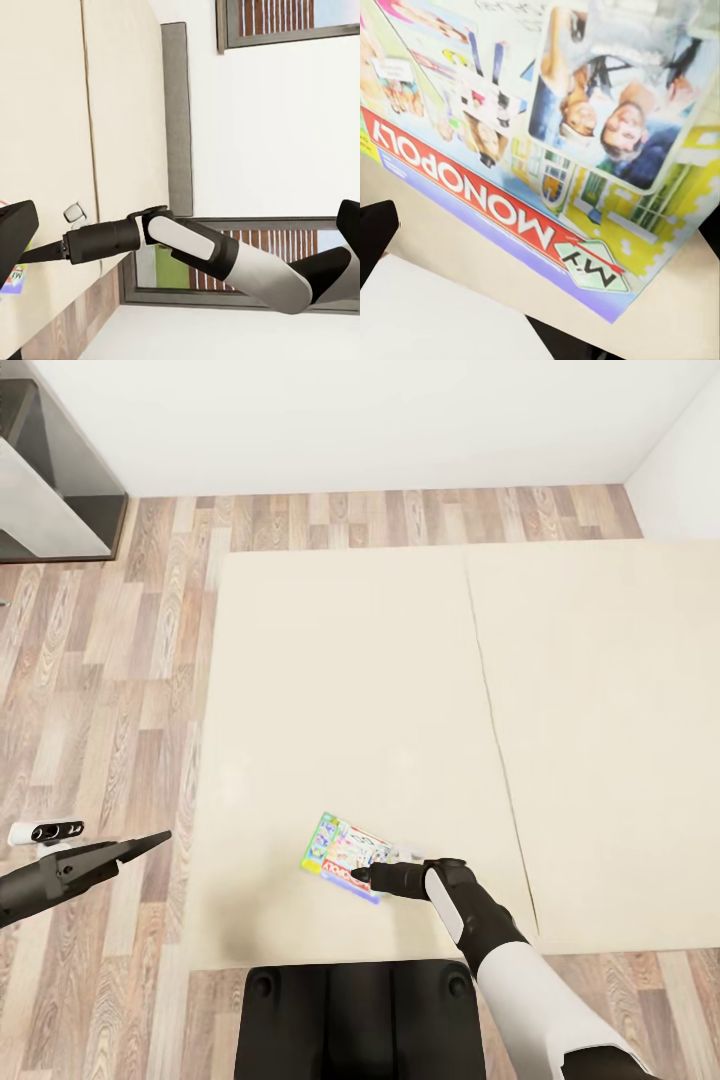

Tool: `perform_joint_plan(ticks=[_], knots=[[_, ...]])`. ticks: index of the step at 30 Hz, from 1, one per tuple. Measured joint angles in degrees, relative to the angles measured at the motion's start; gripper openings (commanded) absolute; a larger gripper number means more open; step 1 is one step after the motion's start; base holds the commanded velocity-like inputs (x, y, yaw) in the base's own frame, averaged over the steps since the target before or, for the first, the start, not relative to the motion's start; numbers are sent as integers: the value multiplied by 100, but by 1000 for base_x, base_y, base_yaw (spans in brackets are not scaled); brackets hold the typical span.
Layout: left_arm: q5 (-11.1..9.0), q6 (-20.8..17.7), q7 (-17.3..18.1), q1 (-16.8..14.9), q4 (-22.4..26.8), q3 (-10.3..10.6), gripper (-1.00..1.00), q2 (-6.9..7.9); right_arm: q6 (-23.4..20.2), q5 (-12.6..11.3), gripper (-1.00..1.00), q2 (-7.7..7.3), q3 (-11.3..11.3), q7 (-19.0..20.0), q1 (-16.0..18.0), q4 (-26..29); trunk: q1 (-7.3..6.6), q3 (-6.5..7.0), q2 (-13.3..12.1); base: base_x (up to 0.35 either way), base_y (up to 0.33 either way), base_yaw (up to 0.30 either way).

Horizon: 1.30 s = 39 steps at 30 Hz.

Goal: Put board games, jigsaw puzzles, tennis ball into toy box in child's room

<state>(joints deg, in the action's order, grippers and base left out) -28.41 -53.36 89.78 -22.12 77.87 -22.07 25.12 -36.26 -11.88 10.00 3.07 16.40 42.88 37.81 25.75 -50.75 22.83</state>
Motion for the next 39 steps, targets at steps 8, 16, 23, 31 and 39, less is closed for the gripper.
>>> perform_joint_plan(ticks=[8, 16, 23, 31, 39], knots=[[-1, 0, 0, 5, -1, 0, 100, 0, -8, -1, 100, 0, 2, -1, 0, 0, 0, 0, 0, 0, 29, 0], [-1, 0, 0, 6, -1, 0, 100, 0, -14, -2, 100, 0, -1, -9, 0, 0, 0, 0, 0, 0, 2, 0], [-1, 0, 1, 6, -3, 1, 100, 0, -30, -3, 100, 0, -1, -9, 4, 0, 0, 0, 0, 0, 0, 0], [-1, 0, 1, 7, -1, 0, 100, 0, -64, -3, 100, 0, -5, -1, 11, 10, 0, 0, 0, 0, 0, 0], [-1, 0, 1, 7, -1, 1, 100, 0, -214, -1, 100, 0, -18, -3, 80, 31, 0, 0, 0, 0, 0, 0]])
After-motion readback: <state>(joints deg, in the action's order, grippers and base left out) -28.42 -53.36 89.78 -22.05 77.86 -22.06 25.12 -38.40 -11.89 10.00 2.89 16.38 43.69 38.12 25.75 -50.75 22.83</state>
